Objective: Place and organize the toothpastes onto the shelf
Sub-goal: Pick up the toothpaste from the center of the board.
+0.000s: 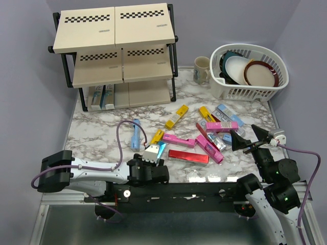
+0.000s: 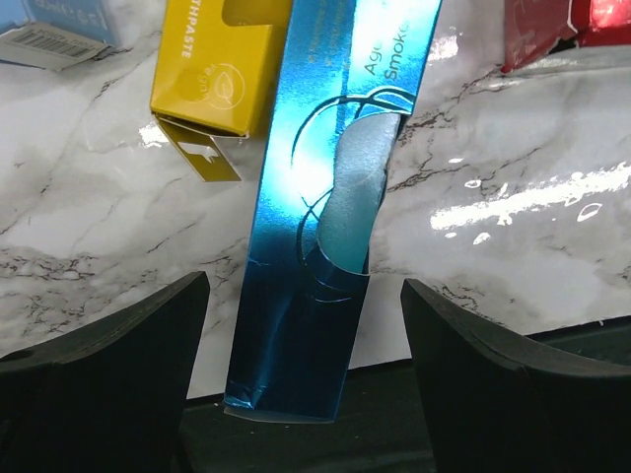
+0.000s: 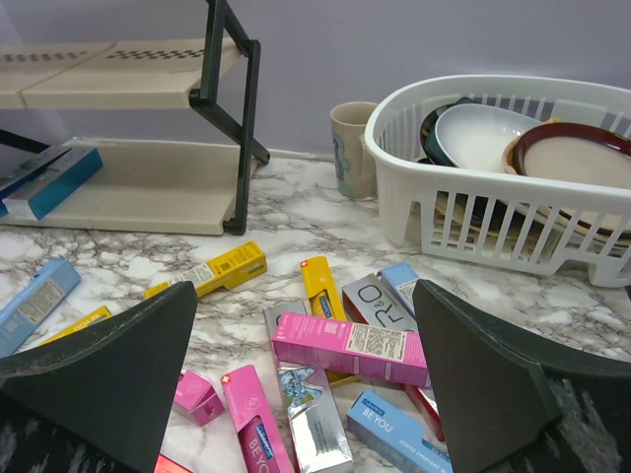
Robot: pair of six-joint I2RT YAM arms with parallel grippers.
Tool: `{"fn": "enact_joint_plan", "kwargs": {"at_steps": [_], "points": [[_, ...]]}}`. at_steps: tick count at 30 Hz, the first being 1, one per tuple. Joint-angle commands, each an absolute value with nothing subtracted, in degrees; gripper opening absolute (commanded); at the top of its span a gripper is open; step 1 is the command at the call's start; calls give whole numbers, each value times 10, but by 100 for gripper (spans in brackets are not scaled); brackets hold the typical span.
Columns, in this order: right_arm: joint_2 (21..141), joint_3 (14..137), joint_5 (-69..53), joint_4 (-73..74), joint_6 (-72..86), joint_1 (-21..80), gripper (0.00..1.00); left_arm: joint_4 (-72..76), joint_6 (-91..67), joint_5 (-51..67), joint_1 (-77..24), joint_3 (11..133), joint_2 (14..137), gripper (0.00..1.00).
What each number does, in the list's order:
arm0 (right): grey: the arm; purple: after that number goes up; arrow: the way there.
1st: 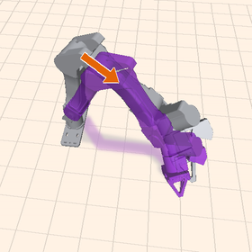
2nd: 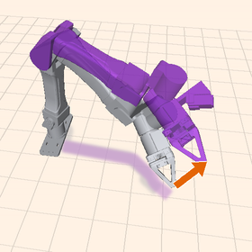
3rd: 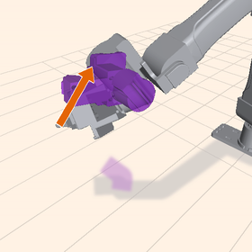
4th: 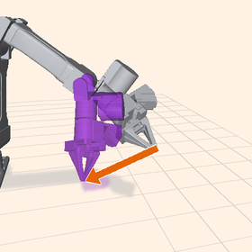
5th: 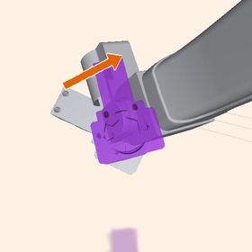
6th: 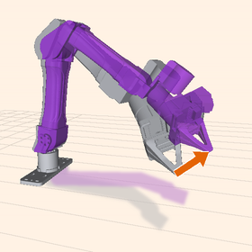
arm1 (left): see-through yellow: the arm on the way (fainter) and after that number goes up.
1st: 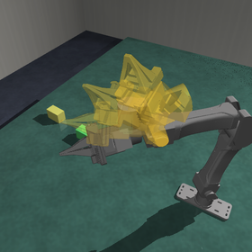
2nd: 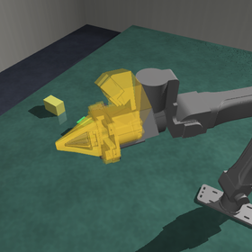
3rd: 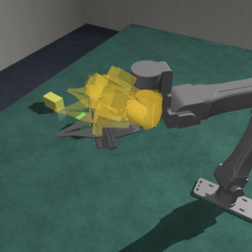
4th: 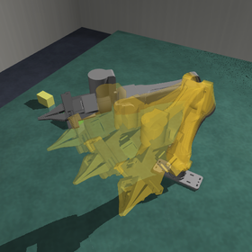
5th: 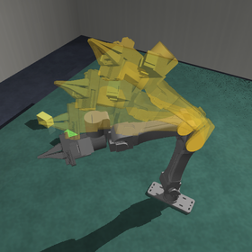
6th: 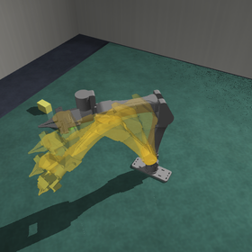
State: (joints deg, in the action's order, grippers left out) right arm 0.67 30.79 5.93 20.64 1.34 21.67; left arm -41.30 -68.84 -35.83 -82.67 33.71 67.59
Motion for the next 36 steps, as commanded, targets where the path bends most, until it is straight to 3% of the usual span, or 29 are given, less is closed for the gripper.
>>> {"fn": "enact_joint_plan", "kwargs": {"at_steps": [1,17,22,28,36], "points": [[-156,310,70,207,6,220,100,-411,-635,-352,-837,359,707,87],[-156,309,70,207,6,220,100,-428,-636,-316,-838,359,741,63],[-156,309,69,207,6,220,100,-439,-636,-313,-838,374,737,60],[-156,310,70,207,5,220,100,-470,-648,-303,-838,403,708,52],[-156,310,70,207,6,220,100,-508,-670,-306,-838,432,628,48]]}}
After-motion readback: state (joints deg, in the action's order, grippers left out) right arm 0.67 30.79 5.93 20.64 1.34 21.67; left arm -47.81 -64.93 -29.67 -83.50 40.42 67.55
